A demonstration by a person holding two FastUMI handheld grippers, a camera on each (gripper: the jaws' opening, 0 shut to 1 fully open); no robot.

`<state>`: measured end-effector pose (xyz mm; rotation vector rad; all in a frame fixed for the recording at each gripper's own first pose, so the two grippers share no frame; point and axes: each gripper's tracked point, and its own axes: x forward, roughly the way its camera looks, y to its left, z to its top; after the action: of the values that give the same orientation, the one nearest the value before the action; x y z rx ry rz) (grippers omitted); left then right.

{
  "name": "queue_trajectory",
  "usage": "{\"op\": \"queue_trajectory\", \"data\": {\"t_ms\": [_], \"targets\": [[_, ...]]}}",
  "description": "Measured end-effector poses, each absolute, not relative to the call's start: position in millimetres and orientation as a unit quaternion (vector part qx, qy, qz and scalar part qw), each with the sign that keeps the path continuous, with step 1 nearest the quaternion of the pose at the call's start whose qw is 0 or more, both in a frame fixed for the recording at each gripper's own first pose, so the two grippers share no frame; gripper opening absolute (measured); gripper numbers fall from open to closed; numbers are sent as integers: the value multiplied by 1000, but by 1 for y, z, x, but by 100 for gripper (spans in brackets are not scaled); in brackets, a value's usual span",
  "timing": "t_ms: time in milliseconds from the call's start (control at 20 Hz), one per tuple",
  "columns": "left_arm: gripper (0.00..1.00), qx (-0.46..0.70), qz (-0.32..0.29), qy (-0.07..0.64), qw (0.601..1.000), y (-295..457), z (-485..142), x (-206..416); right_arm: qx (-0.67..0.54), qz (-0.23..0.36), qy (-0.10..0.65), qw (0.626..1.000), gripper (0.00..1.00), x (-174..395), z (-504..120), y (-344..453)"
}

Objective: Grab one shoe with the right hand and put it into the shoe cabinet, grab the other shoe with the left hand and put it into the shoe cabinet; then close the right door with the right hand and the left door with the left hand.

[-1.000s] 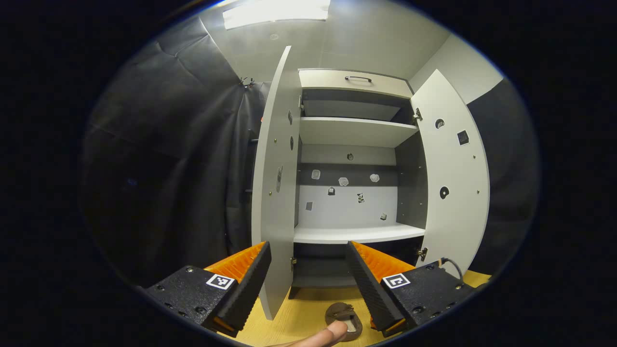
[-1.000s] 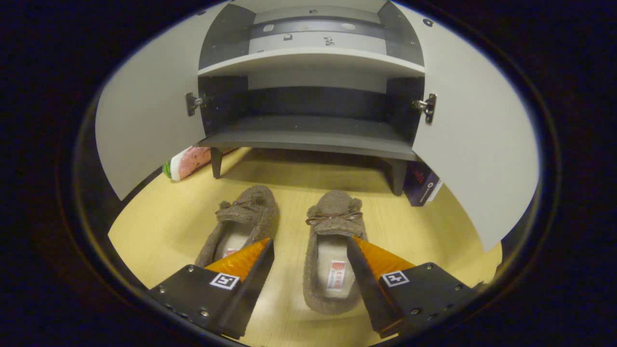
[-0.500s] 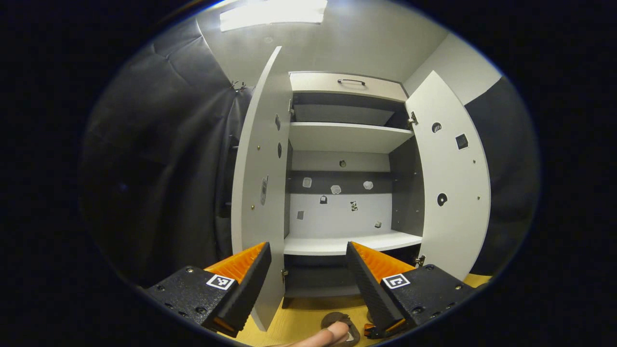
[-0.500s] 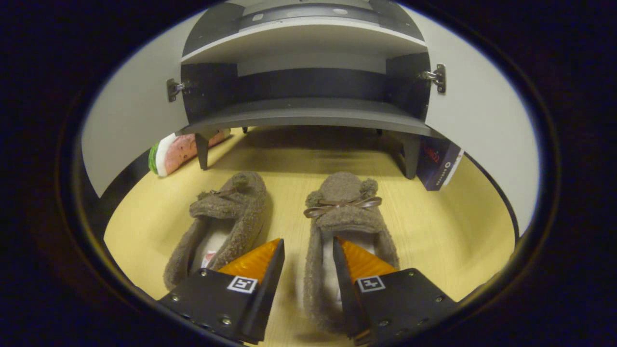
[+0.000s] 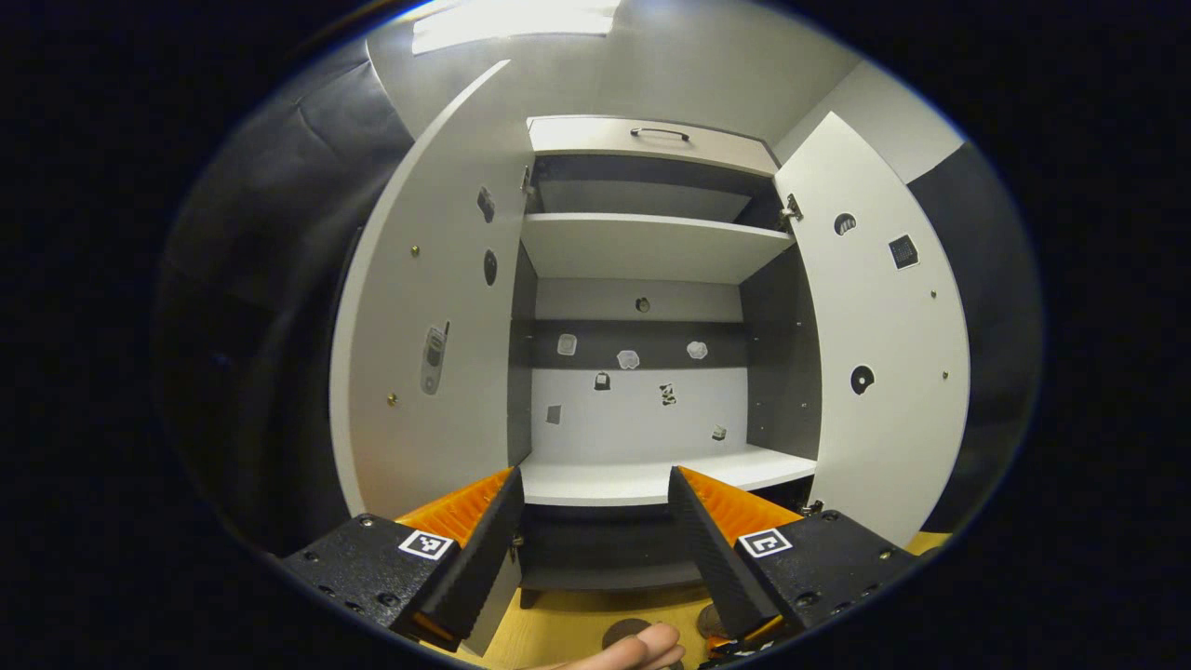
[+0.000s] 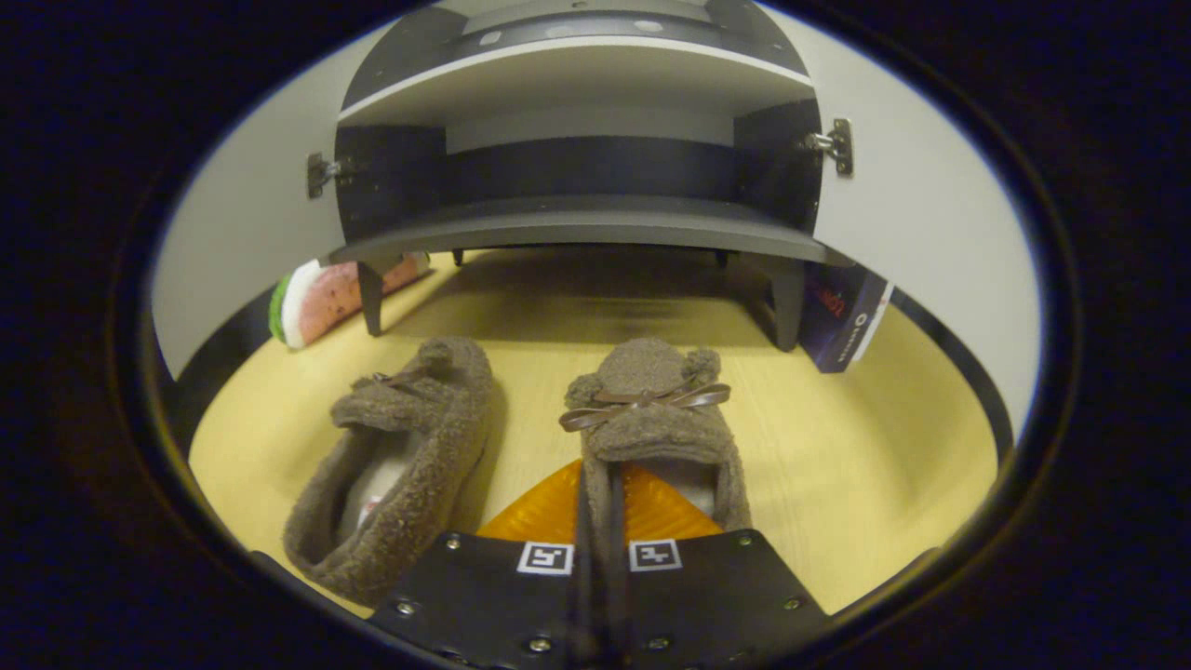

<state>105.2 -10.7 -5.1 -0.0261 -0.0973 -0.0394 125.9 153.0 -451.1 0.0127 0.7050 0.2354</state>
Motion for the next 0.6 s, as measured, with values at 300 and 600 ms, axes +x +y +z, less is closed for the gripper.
{"op": "queue_trajectory", "data": {"t_ms": [300, 600], "targets": [[96, -18, -31, -14, 999, -11, -36, 119, 71, 132, 317, 936, 1, 117, -413, 142], [96, -8, -38, 25, 999, -8, -77, 128, 57, 146, 283, 946, 2, 112, -341, 120]]}}
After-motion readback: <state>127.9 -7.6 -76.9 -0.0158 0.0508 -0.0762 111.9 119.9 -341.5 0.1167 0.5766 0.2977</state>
